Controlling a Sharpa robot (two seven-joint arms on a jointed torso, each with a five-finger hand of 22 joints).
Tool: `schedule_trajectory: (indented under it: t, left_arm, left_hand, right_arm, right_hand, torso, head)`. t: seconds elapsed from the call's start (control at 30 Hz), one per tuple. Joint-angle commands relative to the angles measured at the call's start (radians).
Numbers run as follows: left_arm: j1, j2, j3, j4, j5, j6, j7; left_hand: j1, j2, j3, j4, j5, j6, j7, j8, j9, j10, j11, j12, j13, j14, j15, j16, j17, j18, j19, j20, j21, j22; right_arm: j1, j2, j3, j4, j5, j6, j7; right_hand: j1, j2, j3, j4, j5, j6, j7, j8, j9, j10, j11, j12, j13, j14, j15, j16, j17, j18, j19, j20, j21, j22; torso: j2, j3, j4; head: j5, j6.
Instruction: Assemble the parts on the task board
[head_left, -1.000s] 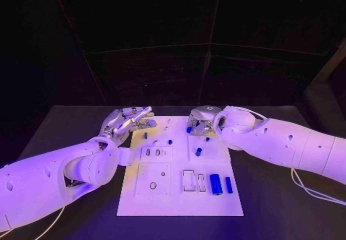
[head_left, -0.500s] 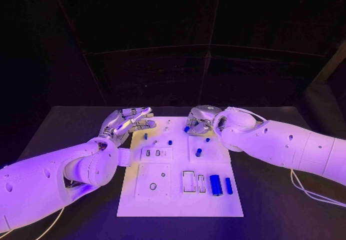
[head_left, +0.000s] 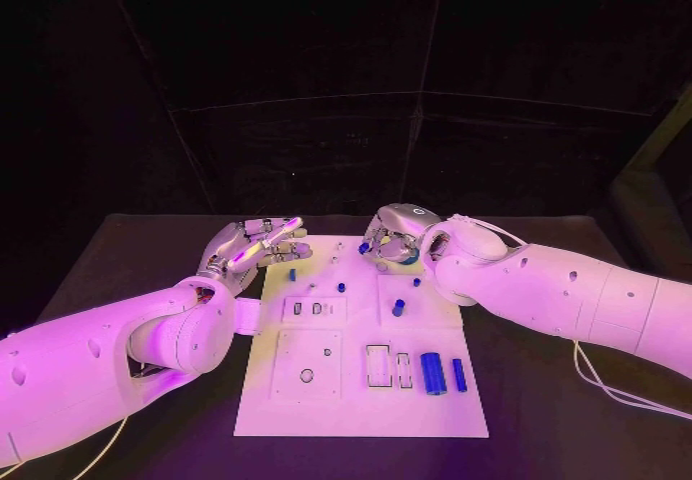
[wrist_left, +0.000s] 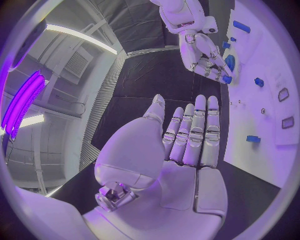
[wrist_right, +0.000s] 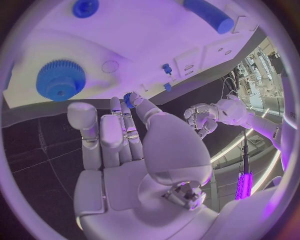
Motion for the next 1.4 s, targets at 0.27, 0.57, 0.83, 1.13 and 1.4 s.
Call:
schedule_trajectory:
  t: [0.27, 0.57, 0.83, 1.13, 1.4]
  left_arm:
    - [0.002, 0.004, 0.001, -0.003, -0.006, 0.005, 0.002]
    - [0.004, 0.009, 0.001, -0.007, -0.006, 0.007, -0.002]
    - [0.005, 0.012, 0.001, -0.008, -0.006, 0.007, -0.004]
    - [0.007, 0.012, 0.001, -0.009, -0.006, 0.009, -0.008]
    - [0.008, 0.013, 0.001, -0.010, -0.006, 0.010, -0.012]
  left_hand:
    - [0.004, -0.003, 0.000, -0.008, 0.005, -0.003, 0.009, -0.005, -0.001, -0.007, 0.005, -0.007, -0.002, 0.003, 0.003, -0.005, 0.001, 0.013, 0.010, 0.000, -0.007, -0.002]
    - [0.005, -0.003, 0.001, -0.010, 0.005, -0.004, 0.010, -0.007, -0.001, -0.008, 0.006, -0.009, -0.002, 0.002, 0.004, -0.007, 0.002, 0.012, 0.011, 0.000, -0.009, -0.002]
    - [0.005, -0.003, 0.001, -0.012, 0.005, -0.006, 0.011, -0.009, -0.001, -0.011, 0.007, -0.011, -0.002, 0.000, 0.005, -0.009, 0.002, 0.012, 0.011, 0.001, -0.011, -0.002]
    - [0.007, -0.001, 0.004, -0.017, 0.005, -0.008, 0.012, -0.011, -0.001, -0.013, 0.008, -0.013, -0.002, -0.002, 0.006, -0.012, 0.003, 0.012, 0.012, 0.001, -0.014, -0.003]
    - [0.008, 0.001, 0.006, -0.018, 0.005, -0.009, 0.012, -0.012, -0.001, -0.015, 0.009, -0.014, -0.002, -0.003, 0.006, -0.013, 0.003, 0.012, 0.012, 0.001, -0.015, -0.003]
  right_arm:
    - [0.017, 0.090, 0.001, -0.114, -0.028, -0.050, -0.016]
    - [0.020, 0.162, 0.000, -0.192, -0.030, -0.019, -0.013]
    - [0.020, 0.186, 0.000, -0.211, -0.031, 0.007, -0.012]
    - [0.020, 0.194, 0.000, -0.216, -0.031, 0.044, -0.011]
    - [0.020, 0.205, 0.000, -0.227, -0.031, 0.054, -0.011]
  right_hand:
    - [0.000, -0.006, 0.014, 0.006, 0.001, 0.003, 0.005, -0.002, -0.001, 0.005, 0.004, -0.007, -0.002, 0.032, -0.006, 0.009, 0.004, -0.014, 0.006, -0.002, 0.009, 0.007]
    - [-0.001, -0.011, 0.022, 0.014, -0.003, -0.001, 0.006, -0.007, -0.002, 0.001, 0.006, -0.012, -0.003, 0.031, -0.005, 0.013, 0.006, -0.015, 0.004, -0.001, 0.014, 0.012]
    - [0.001, -0.015, 0.033, 0.020, 0.011, -0.001, 0.006, -0.009, -0.003, -0.001, 0.007, -0.015, -0.002, 0.030, -0.004, 0.015, 0.005, -0.015, 0.002, 0.000, 0.017, 0.015]
    - [-0.004, -0.025, 0.039, 0.031, -0.001, -0.002, 0.007, -0.013, -0.003, -0.002, 0.008, -0.017, -0.002, 0.029, -0.002, 0.020, 0.008, -0.015, 0.000, 0.002, 0.022, 0.020]
    - [-0.006, -0.030, 0.042, 0.037, -0.004, -0.005, 0.008, -0.015, -0.004, -0.005, 0.009, -0.019, -0.002, 0.027, -0.001, 0.019, 0.005, -0.015, -0.002, 0.003, 0.022, 0.019]
  torso:
    - [0.001, -0.0002, 0.0033]
    - [0.001, 0.0004, 0.0022]
    - [0.001, 0.0005, 0.0020]
    - [0.001, 0.0006, 0.0021]
    - [0.002, 0.0010, 0.0013]
  head:
    - [0.001, 0.000]
    - [0.006, -0.001]
    - [0.009, -0.007]
    - [0.011, -0.010]
    - [0.012, -0.012]
